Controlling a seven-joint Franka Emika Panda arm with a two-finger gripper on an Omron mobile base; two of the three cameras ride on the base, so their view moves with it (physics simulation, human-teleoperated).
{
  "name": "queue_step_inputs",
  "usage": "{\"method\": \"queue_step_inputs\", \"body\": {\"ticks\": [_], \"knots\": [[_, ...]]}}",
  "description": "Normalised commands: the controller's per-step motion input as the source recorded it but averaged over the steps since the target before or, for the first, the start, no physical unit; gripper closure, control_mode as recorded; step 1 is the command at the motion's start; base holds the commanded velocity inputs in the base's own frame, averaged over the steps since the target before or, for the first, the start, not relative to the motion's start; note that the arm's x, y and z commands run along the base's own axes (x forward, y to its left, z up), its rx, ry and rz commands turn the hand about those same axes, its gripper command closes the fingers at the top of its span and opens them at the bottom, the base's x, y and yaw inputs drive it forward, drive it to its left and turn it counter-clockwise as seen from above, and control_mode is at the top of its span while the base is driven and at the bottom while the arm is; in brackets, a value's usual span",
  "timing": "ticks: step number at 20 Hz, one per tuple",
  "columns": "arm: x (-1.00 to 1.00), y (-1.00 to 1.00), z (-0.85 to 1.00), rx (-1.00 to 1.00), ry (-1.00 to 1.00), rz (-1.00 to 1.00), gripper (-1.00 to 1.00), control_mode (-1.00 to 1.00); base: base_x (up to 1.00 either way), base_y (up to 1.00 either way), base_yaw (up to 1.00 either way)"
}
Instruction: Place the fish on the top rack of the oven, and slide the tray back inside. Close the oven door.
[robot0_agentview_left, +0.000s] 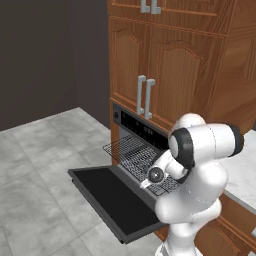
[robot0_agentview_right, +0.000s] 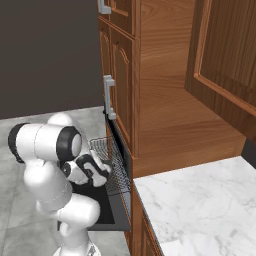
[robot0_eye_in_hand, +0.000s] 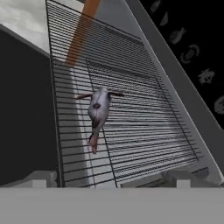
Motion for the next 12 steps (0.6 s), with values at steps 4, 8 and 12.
{"method": "queue_step_inputs", "body": {"ticks": [4, 8, 12], "knots": [[-0.83, 0.17, 0.64, 0.0, -0.19, 0.0, -1.0, -1.0, 0.0, 0.0, 0.0], [-0.71, 0.25, 0.71, 0.0, -0.16, 0.0, -1.0, -1.0, 0.0, 0.0, 0.0], [-0.48, 0.24, 0.75, 0.0, -0.05, 0.0, -1.0, -1.0, 0.0, 0.0, 0.0]]}}
